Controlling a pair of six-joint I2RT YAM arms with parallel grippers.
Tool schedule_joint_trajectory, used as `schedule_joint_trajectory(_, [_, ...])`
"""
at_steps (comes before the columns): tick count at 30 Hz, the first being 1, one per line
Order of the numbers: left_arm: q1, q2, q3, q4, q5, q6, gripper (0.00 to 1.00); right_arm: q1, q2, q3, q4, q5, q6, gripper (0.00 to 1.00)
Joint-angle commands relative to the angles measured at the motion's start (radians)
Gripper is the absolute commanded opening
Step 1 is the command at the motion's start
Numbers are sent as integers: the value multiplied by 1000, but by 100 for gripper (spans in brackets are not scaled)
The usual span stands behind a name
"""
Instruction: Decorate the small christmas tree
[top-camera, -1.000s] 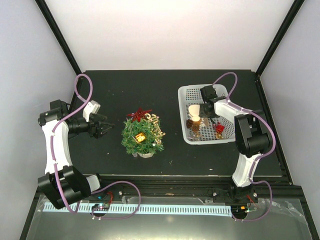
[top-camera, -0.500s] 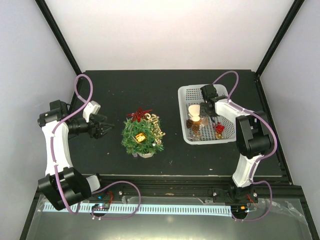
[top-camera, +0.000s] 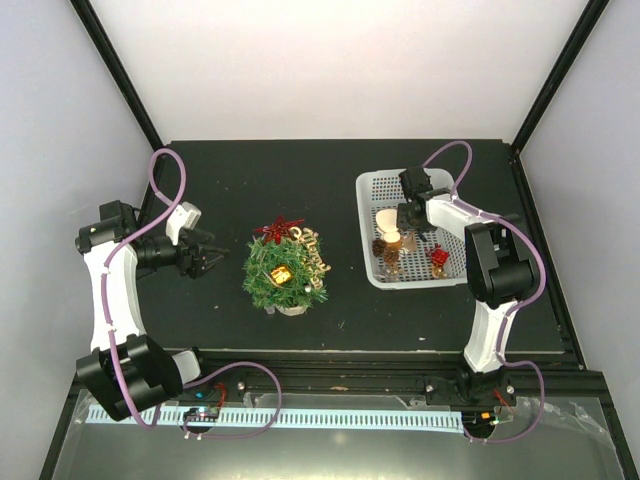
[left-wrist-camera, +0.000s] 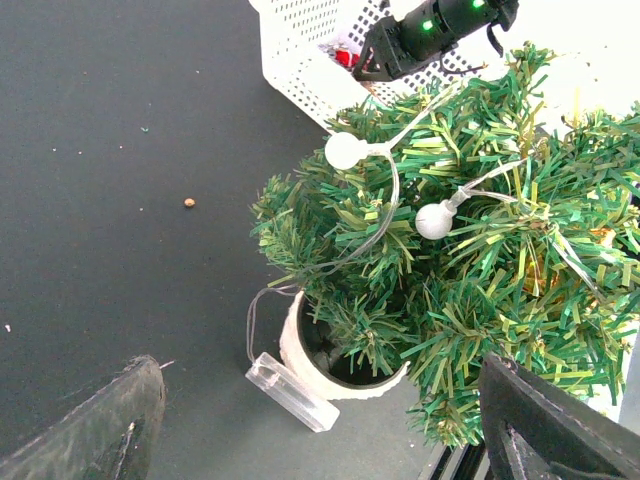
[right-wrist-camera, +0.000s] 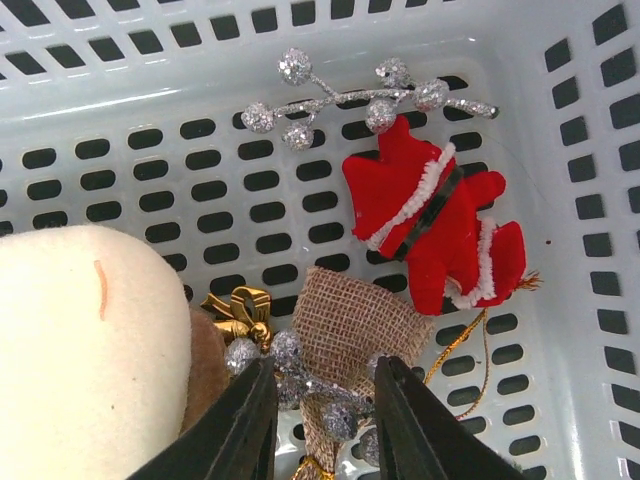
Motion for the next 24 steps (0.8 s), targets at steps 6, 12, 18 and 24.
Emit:
schedule_joint_trajectory(6, [3, -10, -11, -21, 27, 30, 86, -6, 19, 19, 14, -14, -2, 22])
schedule_joint_trajectory(12, [3, -16, -13, -21, 25, 32, 86, -5, 15, 13, 11, 6, 5, 10])
schedule_joint_trajectory(18, [3, -14, -13, -19, 30, 32, 86, -5, -12, -6, 9, 28, 8, 6])
schedule_joint_trajectory(24, [4, -17, -12, -21, 30, 33, 86, -6, -51, -21, 3, 47, 10, 5])
